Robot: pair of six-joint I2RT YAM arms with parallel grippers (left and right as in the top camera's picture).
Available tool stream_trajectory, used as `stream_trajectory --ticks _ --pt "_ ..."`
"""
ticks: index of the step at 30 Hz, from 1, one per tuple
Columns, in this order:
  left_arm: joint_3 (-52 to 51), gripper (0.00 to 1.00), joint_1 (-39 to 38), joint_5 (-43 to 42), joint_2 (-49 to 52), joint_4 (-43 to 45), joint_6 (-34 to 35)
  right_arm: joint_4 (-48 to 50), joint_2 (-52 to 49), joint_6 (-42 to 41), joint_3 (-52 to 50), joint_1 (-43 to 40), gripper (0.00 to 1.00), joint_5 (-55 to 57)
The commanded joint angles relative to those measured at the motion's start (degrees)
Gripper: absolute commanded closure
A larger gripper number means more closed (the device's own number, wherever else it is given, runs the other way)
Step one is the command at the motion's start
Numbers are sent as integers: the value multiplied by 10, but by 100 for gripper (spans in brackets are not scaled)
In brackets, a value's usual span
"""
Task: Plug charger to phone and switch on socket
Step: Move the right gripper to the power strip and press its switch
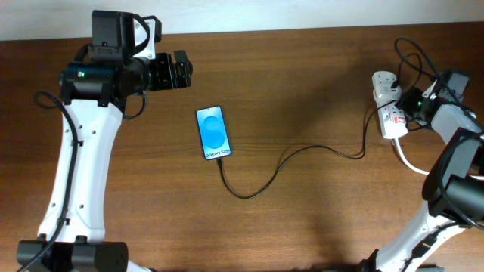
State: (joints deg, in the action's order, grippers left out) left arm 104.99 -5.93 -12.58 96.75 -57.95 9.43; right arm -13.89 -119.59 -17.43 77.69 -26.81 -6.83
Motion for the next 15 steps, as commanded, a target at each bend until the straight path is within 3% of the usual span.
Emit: stream_trajectory --ticks 1,15 --pt "5 1 3 4 -3 0 1 9 -23 -9 9 1 38 7" --pt "5 1 3 4 -3 0 1 -76 -27 -1 9 2 38 38"
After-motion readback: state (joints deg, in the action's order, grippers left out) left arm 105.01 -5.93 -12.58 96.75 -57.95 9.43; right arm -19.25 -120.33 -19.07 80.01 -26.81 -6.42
